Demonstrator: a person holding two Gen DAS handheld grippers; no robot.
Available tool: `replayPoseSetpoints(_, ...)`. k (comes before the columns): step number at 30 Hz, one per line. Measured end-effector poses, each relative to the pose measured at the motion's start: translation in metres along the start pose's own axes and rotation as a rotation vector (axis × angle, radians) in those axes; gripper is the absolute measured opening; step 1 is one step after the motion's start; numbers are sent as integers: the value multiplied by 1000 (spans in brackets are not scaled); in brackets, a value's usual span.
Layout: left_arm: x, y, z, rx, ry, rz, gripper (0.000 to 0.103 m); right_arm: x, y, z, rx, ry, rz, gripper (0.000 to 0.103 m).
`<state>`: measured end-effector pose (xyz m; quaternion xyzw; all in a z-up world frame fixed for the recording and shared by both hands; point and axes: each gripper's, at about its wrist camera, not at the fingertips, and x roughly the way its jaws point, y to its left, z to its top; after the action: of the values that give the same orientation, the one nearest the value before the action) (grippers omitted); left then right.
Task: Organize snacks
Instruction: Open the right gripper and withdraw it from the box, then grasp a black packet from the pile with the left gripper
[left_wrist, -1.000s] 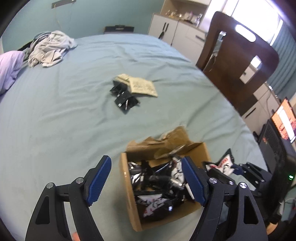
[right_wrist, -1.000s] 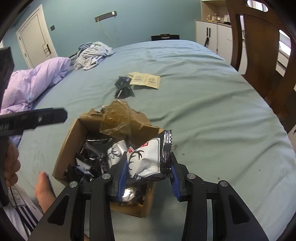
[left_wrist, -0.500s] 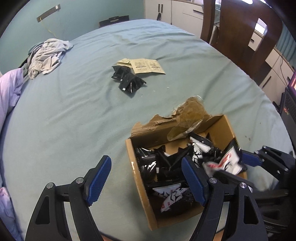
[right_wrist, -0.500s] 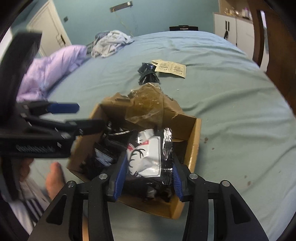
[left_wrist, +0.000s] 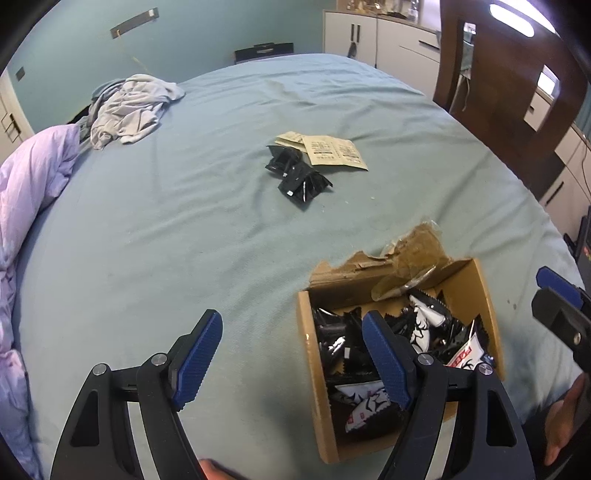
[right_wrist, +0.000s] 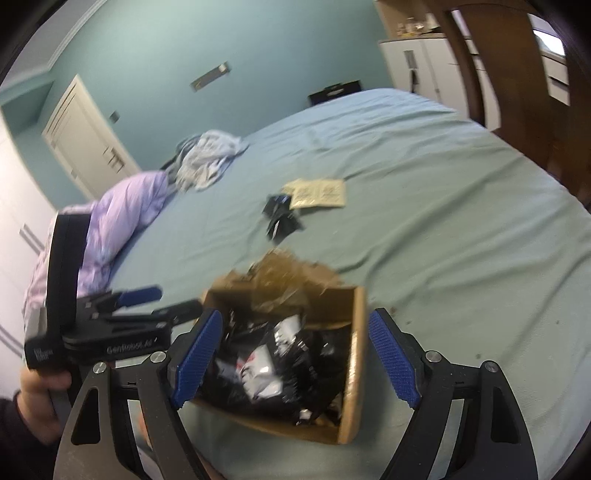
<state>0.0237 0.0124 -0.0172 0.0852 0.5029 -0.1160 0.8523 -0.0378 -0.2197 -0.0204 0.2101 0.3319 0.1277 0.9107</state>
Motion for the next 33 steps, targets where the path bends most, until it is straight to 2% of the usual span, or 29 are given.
replayPoseSetpoints(3,-1,1,2,-11,-9,10,79,-1,-2,2,16,-18,-29,81)
replayPoseSetpoints(7,-1,5,5,-37,-14,11,79,-17,-7,6,63,-119,-35,81)
replayPoseSetpoints(10,0,8,7,-63,-11,8,79,-21,-16,5,111,-144,-36,81)
replayPoseSetpoints(14,5,12,11,-84,-4,2,81,-4,-33,3,212,-78,-23,81)
replayPoseSetpoints(16,10,13,14,-80,3,6,81,12,-39,2,259,-6,-41,81)
replayPoseSetpoints(18,16,14,20,-63,14,0,82,26,-40,-1,292,50,-11,81)
replayPoseSetpoints(20,21,13,26,-40,31,-23,85,35,-33,0,288,68,3,81)
replayPoseSetpoints(26,57,9,71,9,51,-84,92,49,1,7,93,80,-55,81)
replayPoseSetpoints(30,102,-1,105,57,118,-78,92,56,8,9,36,92,-65,81)
replayPoseSetpoints(33,142,-3,126,37,164,-55,92,53,5,8,18,97,-71,81)
